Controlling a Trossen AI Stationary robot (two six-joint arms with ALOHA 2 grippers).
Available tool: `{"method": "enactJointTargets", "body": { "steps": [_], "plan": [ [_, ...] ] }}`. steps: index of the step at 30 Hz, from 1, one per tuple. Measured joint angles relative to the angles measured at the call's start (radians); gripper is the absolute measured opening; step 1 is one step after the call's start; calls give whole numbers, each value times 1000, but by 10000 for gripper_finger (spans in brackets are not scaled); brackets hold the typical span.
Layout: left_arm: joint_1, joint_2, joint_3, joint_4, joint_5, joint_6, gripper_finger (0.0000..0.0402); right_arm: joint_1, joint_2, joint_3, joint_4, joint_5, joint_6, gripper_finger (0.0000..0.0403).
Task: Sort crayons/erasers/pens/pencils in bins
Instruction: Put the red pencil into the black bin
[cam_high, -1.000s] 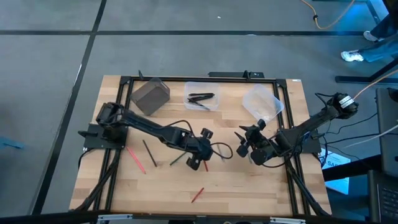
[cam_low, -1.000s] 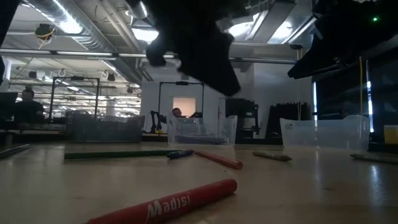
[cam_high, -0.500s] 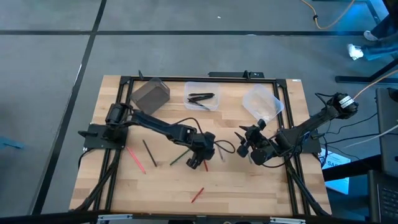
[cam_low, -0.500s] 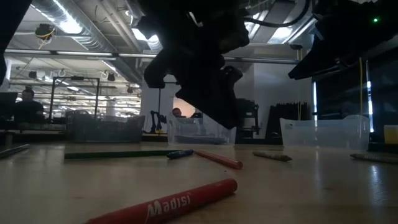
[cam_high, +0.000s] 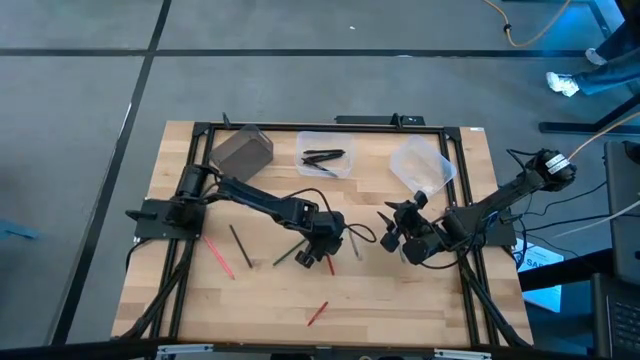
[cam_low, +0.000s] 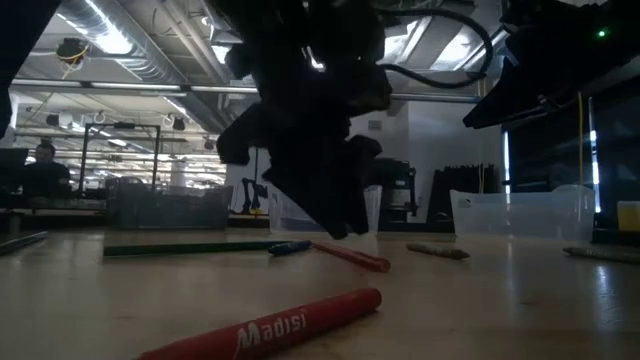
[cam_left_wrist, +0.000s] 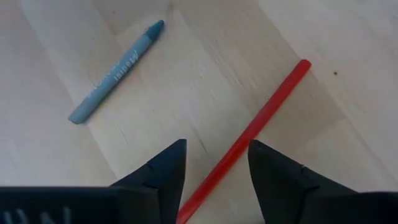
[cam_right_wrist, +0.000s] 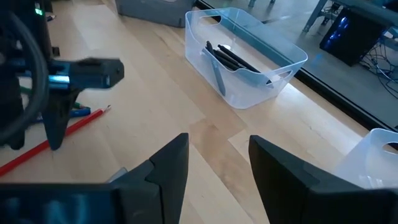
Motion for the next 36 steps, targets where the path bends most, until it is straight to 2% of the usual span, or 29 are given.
{"method": "enactJointTargets", "body": {
  "steps": [11, 23, 36],
  "plan": [
    [0, 56, 5, -30, 10, 13, 140, 0, 0, 0, -6, 0, 0, 172],
    [9, 60, 3, -34, -5, 12, 86, 0, 0, 0, -5, 0, 3, 172],
    [17, 60, 2, -10, -100, 67, 26, 0, 0, 0, -5, 0, 4, 172]
  ]
}}
